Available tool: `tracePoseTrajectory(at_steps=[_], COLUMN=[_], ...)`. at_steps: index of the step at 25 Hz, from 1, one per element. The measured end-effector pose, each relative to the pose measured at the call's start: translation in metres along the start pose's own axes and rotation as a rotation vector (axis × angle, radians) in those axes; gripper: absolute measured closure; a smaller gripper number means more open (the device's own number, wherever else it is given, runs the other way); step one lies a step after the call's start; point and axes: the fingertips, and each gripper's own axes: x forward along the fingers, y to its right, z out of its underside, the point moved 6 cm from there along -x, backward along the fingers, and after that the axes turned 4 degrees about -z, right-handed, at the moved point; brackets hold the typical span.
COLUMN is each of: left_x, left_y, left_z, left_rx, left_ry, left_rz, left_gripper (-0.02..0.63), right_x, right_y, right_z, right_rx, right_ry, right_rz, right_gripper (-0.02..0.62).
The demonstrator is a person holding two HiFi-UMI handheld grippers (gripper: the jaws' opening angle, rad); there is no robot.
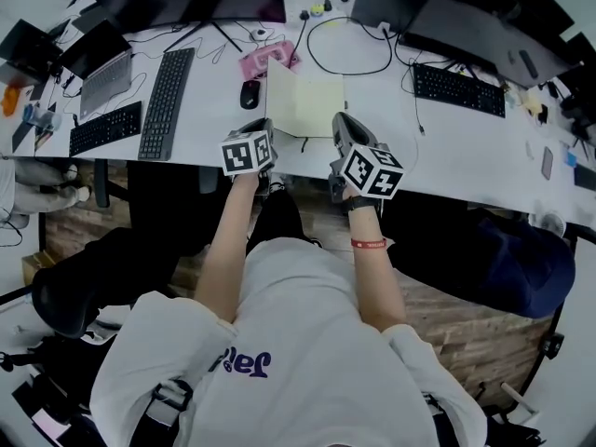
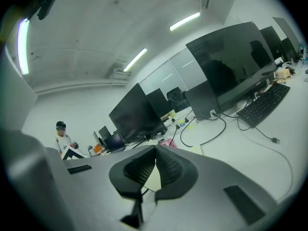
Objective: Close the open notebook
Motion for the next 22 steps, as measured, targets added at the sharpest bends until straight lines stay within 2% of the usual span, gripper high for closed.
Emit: tracePoseTrajectory(at_steps=[4, 10, 22], left_x=[0.001, 0.006, 0.014], left_y=[0.01, 0.032, 0.064], left_z=[-0.002, 0.001, 0.002], left_rx=[0.023, 0.132, 0.183], left_ry=[0.009, 0.036, 0.032], left_rz=[0.008, 0.047, 0.109], left_gripper=[0.568, 0.568, 0.566], right_x=[-0.002, -0.006, -0.014], right_y=[0.0, 0.0, 0.007], right_z=[0.001, 0.002, -0.002], right_rx=[0.0, 0.009, 0.026], right_ry=[-0.001, 0.003, 0.02], right_rz=[0.001, 0.002, 0.018], right_gripper=[0.581, 0.581, 0.581])
